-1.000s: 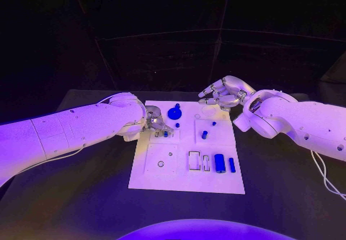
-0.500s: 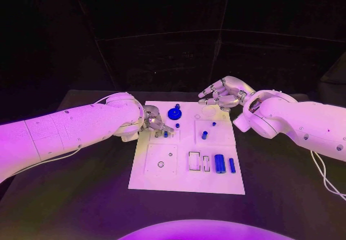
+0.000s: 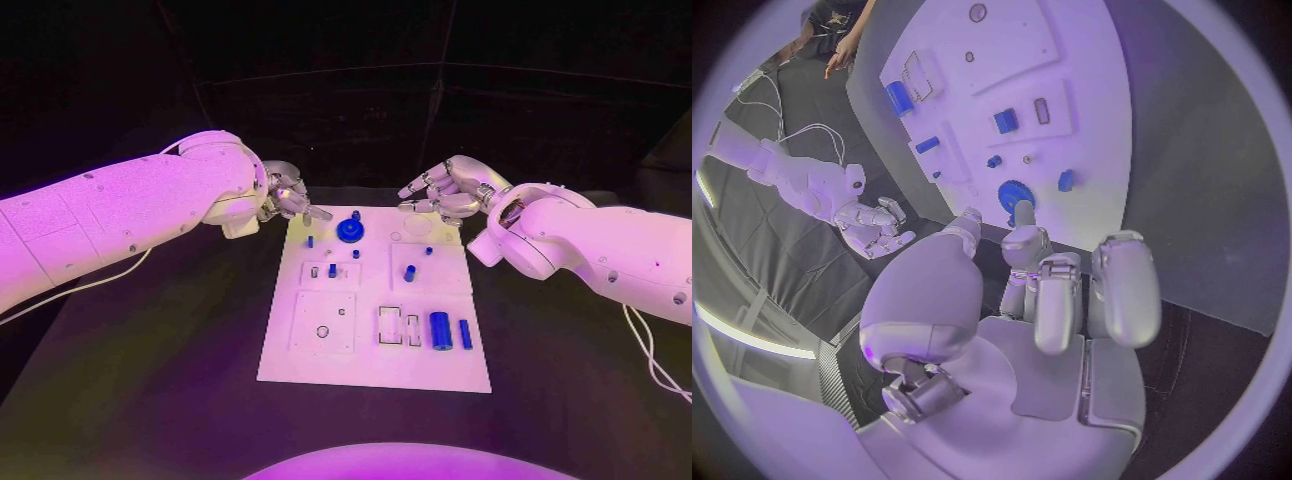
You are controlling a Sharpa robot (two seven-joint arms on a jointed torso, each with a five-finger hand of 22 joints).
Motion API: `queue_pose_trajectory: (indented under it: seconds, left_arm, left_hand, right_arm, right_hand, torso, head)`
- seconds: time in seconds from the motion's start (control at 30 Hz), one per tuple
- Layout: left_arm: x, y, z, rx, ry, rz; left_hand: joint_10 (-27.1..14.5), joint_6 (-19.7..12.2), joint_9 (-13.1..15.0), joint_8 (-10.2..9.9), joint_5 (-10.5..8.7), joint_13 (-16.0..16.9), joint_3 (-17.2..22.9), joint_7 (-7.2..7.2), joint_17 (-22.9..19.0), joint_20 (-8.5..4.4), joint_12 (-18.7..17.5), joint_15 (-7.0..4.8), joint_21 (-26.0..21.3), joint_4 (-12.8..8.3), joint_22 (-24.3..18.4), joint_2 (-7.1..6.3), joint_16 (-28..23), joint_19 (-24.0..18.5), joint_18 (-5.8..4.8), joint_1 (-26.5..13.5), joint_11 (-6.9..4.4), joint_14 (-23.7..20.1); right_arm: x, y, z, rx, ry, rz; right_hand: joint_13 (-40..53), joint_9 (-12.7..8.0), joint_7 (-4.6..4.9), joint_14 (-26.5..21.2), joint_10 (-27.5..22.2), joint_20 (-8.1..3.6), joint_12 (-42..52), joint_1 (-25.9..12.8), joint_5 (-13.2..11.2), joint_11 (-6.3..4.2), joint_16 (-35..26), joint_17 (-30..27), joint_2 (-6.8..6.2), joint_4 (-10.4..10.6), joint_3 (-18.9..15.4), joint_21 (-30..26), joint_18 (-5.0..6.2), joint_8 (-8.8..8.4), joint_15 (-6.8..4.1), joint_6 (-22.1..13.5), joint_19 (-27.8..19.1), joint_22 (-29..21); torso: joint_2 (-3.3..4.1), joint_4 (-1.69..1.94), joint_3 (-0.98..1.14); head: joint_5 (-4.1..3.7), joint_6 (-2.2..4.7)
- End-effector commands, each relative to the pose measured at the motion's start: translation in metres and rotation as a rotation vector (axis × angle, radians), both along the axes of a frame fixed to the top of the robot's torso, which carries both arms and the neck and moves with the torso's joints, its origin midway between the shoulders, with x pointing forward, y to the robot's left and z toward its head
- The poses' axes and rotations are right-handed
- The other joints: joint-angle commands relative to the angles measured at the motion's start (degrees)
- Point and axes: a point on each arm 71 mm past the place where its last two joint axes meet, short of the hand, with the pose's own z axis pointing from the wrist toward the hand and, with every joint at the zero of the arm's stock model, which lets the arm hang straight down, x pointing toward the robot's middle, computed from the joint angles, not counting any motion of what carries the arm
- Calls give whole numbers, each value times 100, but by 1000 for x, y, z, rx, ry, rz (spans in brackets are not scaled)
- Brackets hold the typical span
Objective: Assemble the parts on the task board
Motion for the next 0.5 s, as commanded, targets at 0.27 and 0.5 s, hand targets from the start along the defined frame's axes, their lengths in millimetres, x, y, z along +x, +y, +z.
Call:
queue_pose_trajectory:
  seconds: [0.27,0.5]
  left_arm:
    - [25,8,-6,74,72,20]
    - [36,15,-21,122,87,55]
  left_hand:
    - [-76,-60,-219,-158,-24,-76,-226,57,1509,76,-57,77,-59,34,-14,82,18,1,43,198,65,585]
    - [-100,-53,-249,-172,-25,-107,-268,63,1509,82,-80,82,-65,42,-19,87,18,-2,45,219,71,585]
  right_arm:
    - [0,3,1,2,-5,12]
    - [0,4,1,3,-6,14]
  right_hand:
    - [-14,-7,-2,265,-16,-7,-26,-70,27,-13,-30,-11,6,18,-30,-33,114,27,-49,-7,-33,-7]
    - [-14,-7,-2,265,-16,-7,-26,-70,27,-13,-30,-11,6,18,-30,-33,114,27,-49,-7,-33,-7]
  torso:
    - [17,-13,-11]
    - [9,-11,-8]
  head:
    - [51,32]
    - [57,16]
